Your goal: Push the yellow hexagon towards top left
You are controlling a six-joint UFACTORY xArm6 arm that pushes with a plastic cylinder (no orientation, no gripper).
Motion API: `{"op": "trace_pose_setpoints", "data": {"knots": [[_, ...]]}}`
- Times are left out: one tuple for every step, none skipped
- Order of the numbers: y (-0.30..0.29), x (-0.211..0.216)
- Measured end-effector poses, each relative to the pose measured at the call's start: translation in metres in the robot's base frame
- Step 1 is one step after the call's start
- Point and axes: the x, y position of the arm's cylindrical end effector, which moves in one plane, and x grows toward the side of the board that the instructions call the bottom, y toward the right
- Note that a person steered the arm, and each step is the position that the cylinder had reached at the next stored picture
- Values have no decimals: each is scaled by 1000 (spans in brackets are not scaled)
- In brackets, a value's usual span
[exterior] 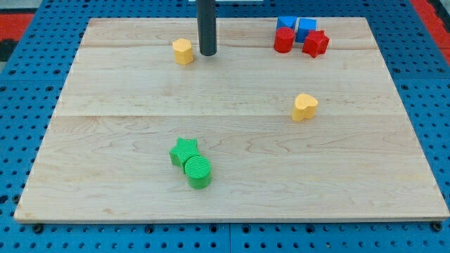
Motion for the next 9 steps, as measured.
{"op": "trace_pose_setpoints", "data": {"knots": [[11,0],[32,0],[32,0],[32,1],[32,2],[29,4],[13,6],[-51,29],[-69,19]]}}
